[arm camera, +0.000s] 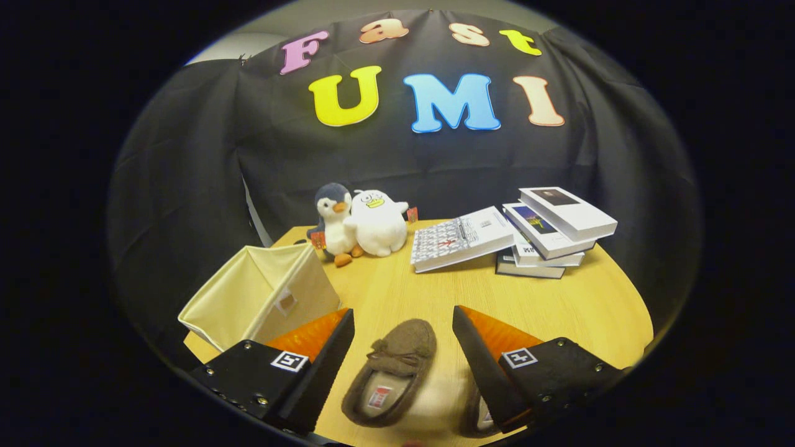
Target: Open the storage box then place both shoes into the box .Put the left shoe in first, then the right shoe, with the right side of both shoes facing outward in a uniform manner.
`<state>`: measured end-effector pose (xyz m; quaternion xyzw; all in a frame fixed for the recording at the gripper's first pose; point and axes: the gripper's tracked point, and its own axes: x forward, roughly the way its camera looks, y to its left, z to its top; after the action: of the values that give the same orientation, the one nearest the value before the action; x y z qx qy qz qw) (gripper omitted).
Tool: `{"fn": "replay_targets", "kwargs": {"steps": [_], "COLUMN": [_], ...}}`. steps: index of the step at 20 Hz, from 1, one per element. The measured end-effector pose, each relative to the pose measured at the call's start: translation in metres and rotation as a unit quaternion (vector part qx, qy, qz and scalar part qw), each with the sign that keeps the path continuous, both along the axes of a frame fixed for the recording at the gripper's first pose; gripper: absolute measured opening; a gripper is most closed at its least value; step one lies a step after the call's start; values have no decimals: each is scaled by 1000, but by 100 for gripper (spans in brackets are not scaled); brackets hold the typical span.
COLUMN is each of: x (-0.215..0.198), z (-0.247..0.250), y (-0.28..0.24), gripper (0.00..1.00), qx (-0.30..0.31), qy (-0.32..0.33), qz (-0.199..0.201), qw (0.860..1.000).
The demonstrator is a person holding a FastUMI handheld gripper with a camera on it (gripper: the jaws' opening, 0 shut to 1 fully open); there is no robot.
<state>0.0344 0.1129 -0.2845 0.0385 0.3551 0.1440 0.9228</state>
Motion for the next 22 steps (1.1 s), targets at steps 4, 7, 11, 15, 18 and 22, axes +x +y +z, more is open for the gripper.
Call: {"fn": "replay_targets", "kwargs": {"steps": [4, 7, 11, 15, 18, 22], "x": [-21, -35, -53, -58, -61, -63], "z": [-37, -58, -89, -111, -114, -111], "y": [-5, -6, -6, -8, 3, 2], "gripper": [98, 98, 98, 90, 67, 38], "qx": [-22, -33, -51, -63, -36, -52], "qy": [43, 70, 112, 155, 184, 198], "qz": [8, 19, 33, 29, 22, 16], "qw": [999, 997, 992, 985, 982, 979]}}
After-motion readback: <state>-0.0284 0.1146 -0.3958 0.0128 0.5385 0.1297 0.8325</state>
